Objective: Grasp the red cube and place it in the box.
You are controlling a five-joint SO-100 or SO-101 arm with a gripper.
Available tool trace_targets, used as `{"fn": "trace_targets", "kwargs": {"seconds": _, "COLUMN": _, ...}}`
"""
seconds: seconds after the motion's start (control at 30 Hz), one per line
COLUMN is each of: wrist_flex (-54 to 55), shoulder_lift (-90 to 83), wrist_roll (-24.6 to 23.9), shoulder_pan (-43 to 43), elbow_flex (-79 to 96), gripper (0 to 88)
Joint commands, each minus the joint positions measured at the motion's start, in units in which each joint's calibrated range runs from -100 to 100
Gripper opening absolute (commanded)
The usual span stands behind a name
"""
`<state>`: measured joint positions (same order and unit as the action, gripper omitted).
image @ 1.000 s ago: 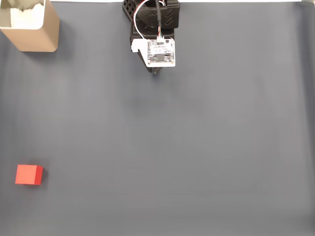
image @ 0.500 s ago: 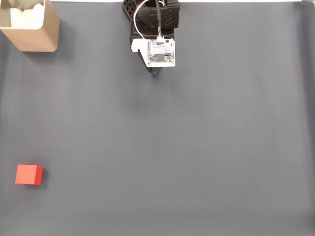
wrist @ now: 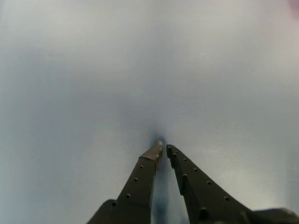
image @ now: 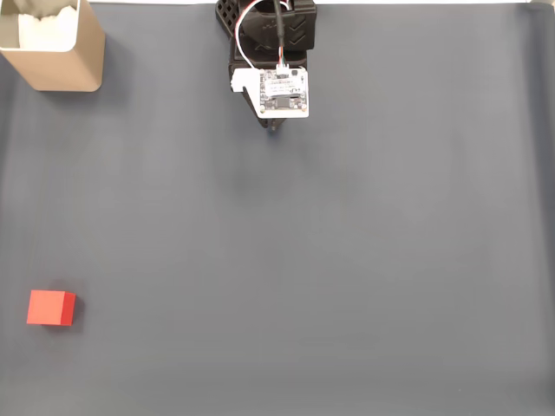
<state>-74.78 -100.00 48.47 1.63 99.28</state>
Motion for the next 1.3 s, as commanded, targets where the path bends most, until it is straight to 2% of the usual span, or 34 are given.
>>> {"fn": "trace_targets", "kwargs": {"seconds": 0.0, "wrist_flex": -1.1, "shoulder_lift": 0.0, "wrist_roll": 0.3, "shoulder_pan": -0.7, "elbow_flex": 0.5, "gripper": 0.2}}
{"fn": "trace_targets", "kwargs": {"seconds": 0.6, "wrist_flex": -0.6, "shoulder_lift": 0.0, "wrist_roll": -1.1, "shoulder_pan": -0.3, "elbow_flex": 0.5, "gripper": 0.0}}
{"fn": "trace_targets", "kwargs": {"seconds": 0.93, "wrist_flex": 13.7, "shoulder_lift": 1.6, "wrist_roll": -0.8, "shoulder_pan": -0.9, "elbow_flex": -1.4, "gripper": 0.0}}
{"fn": "trace_targets", "kwargs": {"seconds": 1.27, "wrist_flex": 22.0, "shoulder_lift": 15.9, "wrist_roll": -0.5, "shoulder_pan": -0.9, "elbow_flex": -14.3, "gripper": 0.1}}
